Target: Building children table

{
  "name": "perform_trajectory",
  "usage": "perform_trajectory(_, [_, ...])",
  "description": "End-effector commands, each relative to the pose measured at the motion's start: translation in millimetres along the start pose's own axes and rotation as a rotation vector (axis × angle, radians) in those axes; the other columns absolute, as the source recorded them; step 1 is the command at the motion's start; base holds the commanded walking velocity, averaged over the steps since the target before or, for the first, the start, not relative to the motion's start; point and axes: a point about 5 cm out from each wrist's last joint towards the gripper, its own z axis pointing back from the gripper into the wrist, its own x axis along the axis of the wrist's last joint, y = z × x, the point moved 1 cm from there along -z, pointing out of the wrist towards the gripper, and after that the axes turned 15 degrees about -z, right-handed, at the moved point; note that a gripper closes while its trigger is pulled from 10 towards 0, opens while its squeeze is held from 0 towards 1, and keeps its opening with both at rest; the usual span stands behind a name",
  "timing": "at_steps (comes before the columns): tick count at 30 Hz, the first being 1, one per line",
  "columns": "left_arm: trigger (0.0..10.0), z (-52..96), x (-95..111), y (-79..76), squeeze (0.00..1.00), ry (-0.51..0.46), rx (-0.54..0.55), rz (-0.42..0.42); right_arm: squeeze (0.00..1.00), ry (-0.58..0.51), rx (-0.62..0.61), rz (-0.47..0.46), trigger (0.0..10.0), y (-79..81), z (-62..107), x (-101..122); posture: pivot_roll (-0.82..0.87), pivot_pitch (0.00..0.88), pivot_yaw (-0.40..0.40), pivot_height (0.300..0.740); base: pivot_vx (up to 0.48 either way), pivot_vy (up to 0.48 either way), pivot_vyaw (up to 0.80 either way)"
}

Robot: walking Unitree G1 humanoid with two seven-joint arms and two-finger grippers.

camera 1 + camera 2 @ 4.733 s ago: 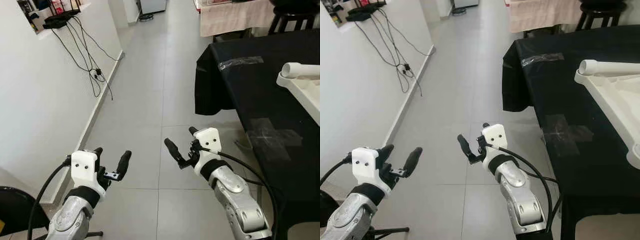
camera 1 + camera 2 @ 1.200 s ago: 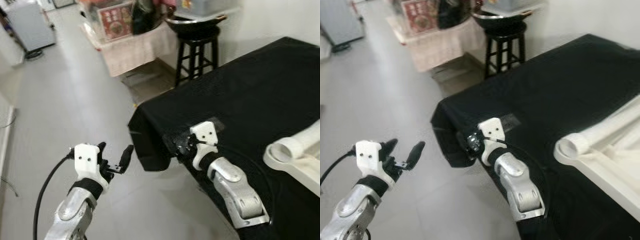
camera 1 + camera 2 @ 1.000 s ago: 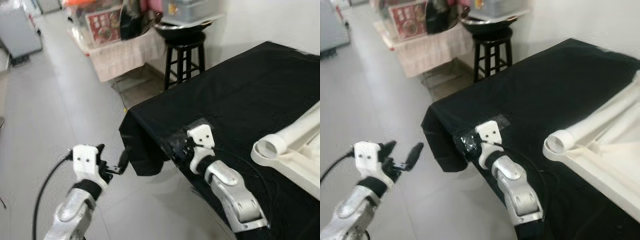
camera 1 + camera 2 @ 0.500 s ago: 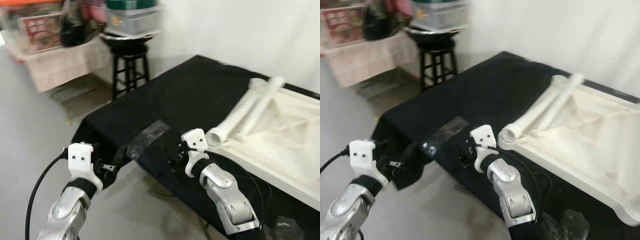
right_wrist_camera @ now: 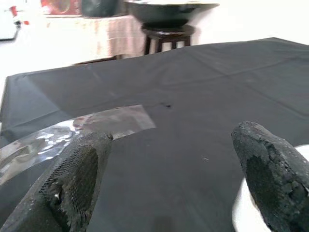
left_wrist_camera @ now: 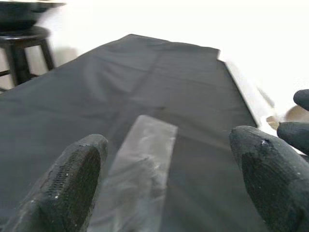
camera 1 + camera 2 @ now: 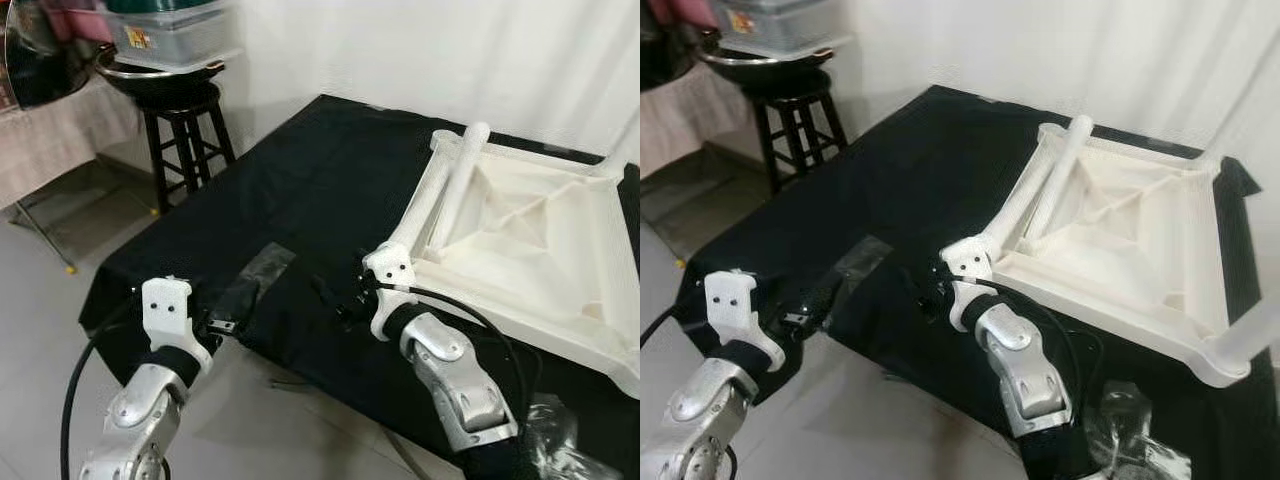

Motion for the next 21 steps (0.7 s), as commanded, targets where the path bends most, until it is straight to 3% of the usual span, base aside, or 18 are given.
perform_trajectory(1, [10.0,0.9,-1.4,1.4,0.0,0.007,0.002,-0.015,0.0,-0.005,0.009,-0.01,10.0,0.0,-0.8,-1.3,-0.06,0.026,0.015,0.74,0.0,0.0,-0.8])
perform_trajectory(21, [10.0,-1.8,0.9,6.8,0.0,0.007,-0.008,-0.047,0.0,-0.019,0.025,-0.042,10.0,4.3,-2.5,-1.5,-0.06,0.024,0.035,0.74,0.0,0.0,-0.8])
